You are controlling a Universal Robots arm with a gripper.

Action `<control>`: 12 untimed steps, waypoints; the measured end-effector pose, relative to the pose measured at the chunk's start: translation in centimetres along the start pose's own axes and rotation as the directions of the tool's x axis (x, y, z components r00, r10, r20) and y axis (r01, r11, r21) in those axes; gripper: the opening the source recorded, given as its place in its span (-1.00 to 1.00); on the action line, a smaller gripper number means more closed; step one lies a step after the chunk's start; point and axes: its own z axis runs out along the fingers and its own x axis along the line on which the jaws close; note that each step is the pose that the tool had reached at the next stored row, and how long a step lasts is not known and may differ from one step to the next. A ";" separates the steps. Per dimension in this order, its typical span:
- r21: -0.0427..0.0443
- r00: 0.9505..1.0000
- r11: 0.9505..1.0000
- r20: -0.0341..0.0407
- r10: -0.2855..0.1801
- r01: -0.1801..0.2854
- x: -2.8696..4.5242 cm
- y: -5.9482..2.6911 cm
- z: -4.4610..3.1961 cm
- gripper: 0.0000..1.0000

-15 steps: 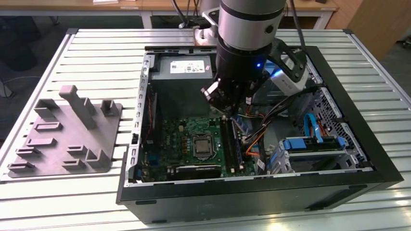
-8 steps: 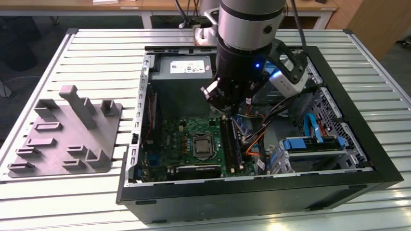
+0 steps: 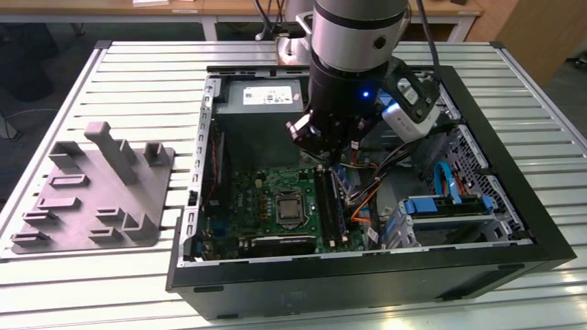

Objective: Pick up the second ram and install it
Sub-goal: 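Insert the second ram into the second slot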

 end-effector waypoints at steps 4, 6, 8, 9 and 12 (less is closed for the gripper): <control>0.002 1.000 1.000 0.001 0.029 -0.029 0.00 0.00 0.00 -0.73; 0.002 0.999 0.999 0.001 0.043 -0.043 0.00 0.00 0.00 -0.73; 0.003 0.998 0.998 0.002 0.057 -0.057 0.00 0.00 0.00 -0.73; 0.003 0.998 0.998 0.002 0.064 -0.064 0.00 0.00 0.00 -0.73; 0.004 0.996 0.996 0.003 0.085 -0.085 0.00 0.00 0.00 -0.73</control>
